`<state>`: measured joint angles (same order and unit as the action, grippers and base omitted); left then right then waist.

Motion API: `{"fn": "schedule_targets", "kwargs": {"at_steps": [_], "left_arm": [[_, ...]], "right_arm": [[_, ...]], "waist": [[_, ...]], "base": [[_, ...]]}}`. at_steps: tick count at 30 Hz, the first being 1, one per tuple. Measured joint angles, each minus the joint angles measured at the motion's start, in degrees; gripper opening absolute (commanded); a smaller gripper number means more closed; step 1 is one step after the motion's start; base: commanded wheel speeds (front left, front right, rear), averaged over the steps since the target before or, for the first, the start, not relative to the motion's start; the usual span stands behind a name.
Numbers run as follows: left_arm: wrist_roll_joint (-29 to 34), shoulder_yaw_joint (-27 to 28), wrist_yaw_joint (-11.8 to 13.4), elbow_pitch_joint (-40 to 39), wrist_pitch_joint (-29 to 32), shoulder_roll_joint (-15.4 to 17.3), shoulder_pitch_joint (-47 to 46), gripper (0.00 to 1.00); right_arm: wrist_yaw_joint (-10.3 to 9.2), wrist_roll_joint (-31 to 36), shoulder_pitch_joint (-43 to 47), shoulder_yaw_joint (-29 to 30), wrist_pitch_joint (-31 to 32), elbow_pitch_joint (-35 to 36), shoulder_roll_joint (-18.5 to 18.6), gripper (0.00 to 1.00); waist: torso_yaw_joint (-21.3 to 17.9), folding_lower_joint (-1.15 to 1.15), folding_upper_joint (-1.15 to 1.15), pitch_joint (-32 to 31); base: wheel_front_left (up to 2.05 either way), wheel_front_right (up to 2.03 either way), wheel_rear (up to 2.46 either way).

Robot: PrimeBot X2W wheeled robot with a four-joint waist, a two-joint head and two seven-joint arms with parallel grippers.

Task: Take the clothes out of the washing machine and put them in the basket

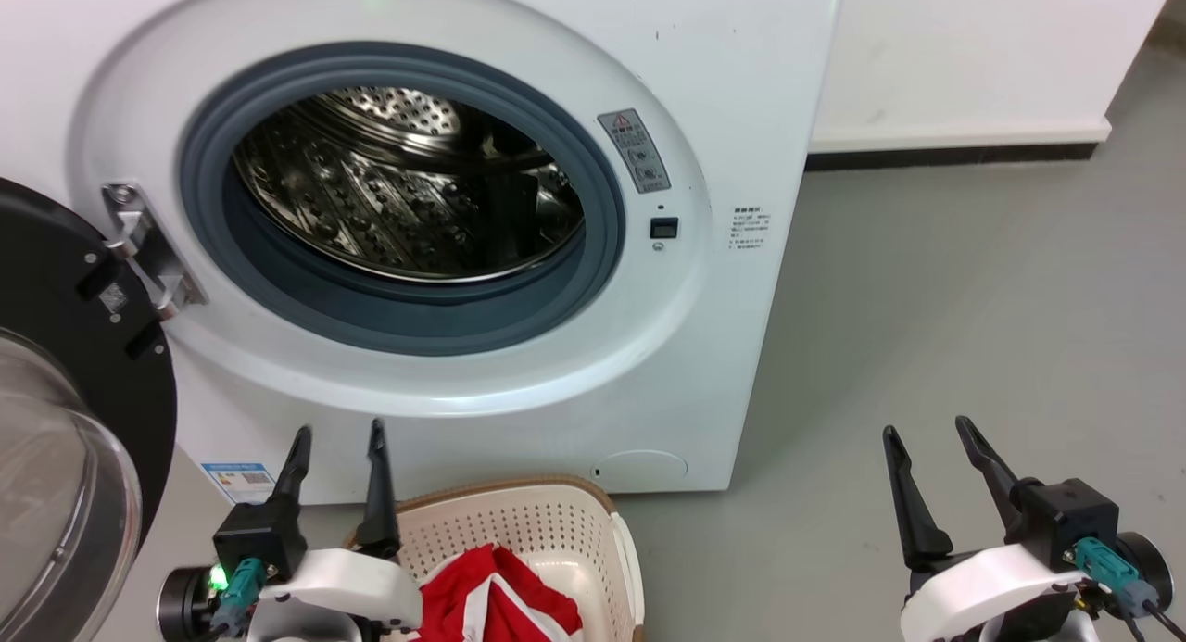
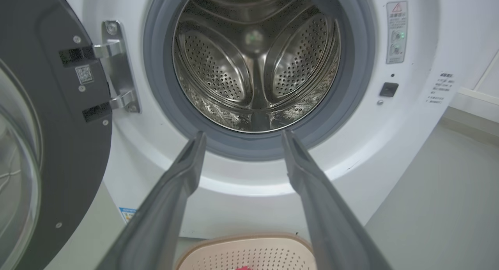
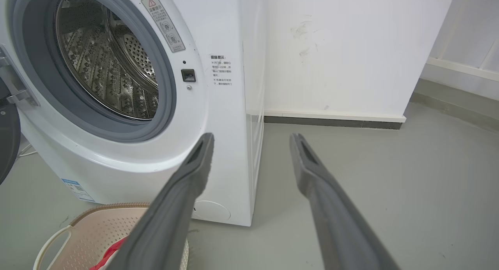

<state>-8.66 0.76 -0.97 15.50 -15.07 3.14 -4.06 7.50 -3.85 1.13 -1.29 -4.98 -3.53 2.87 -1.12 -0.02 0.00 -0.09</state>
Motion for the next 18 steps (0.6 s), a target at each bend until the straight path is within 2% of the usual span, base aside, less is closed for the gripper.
{"fn": "schedule_targets", "kwargs": {"at_steps": [5,18], "left_arm": [[2.31,-1.46,0.15,-7.8,-0.01,-0.11,2.57,1.0],[2.52,-3.27,1.15,-15.73,2.49,-0.01,9.33,1.0]], "right_arm": [[0.01,0.33,1.09,0.04,0.62,1.15,0.0,1.0],[0.01,0.29,2.97,-0.58,1.24,1.81,0.0,1.0]], "waist": [[0.47,0.0,0.0,-1.66],[-0.31,0.01,0.0,-3.28]], "base": [[0.0,0.0,0.0],[0.0,0.0,0.0]]}}
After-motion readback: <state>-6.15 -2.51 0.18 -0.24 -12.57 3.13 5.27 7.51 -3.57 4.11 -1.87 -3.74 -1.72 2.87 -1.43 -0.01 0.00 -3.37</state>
